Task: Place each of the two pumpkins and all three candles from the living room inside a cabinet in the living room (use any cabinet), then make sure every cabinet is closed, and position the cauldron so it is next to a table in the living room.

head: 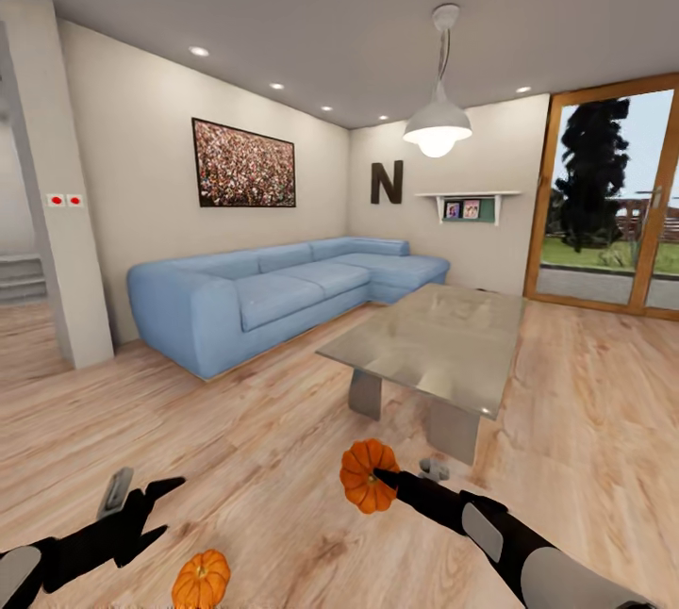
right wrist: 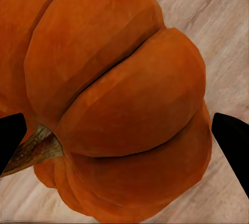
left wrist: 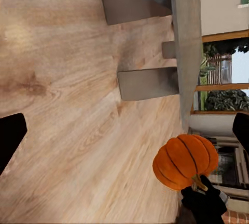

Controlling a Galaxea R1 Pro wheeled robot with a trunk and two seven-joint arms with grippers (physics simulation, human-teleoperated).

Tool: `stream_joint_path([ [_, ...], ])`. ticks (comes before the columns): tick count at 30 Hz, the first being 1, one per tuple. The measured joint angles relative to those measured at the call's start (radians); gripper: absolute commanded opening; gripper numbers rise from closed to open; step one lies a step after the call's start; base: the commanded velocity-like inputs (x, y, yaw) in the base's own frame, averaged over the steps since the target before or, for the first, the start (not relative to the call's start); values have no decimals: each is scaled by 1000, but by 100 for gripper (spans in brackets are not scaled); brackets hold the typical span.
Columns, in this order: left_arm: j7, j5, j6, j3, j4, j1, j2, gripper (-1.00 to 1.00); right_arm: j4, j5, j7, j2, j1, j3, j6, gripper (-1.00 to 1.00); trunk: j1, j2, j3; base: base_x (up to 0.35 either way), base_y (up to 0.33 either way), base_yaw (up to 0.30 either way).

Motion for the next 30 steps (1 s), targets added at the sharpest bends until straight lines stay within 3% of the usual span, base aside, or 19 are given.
stream_joint_path([
  [4, -5, -47, -47, -2, 30, 0, -14, 100, 0, 2, 0, 1, 0, 1, 0, -100, 0, 0, 0, 0, 0, 269],
  [7, -7, -84, -91, -4, 47, 0, -34, 100, 1, 5, -1, 0, 1, 2, 0, -100, 0, 0, 0, 0, 0, 269],
  [12, -9, -179, -154, -4, 71, 0, -81, 100, 1, 6, -1, 0, 1, 2, -1, -100, 0, 0, 0, 0, 3, 269],
  [14, -11, -197, -186, -4, 92, 0, -93, 100, 1, 6, -1, 0, 1, 2, -1, -100, 0, 0, 0, 0, 71, 269],
  [18, -55, -221, -226, -8, 119, -1, -107, 100, 1, 7, -1, 0, 1, 4, -1, -100, 0, 0, 0, 0, 137, 213],
  [22, -85, -287, -269, -12, 147, -1, -124, 100, 0, 4, 0, 1, 1, 1, -1, -100, 0, 0, 0, 31, 31, 41],
  [26, -89, -311, -316, -11, 173, -1, -130, 100, -1, 4, 0, 0, 1, 0, -1, -100, 0, 0, 0, 55, 5, 6],
  [30, -83, -315, -360, -20, 177, -2, -153, 100, -1, 4, 0, 0, 1, -1, -8, -100, 0, 0, 0, 10, 1, 1],
])
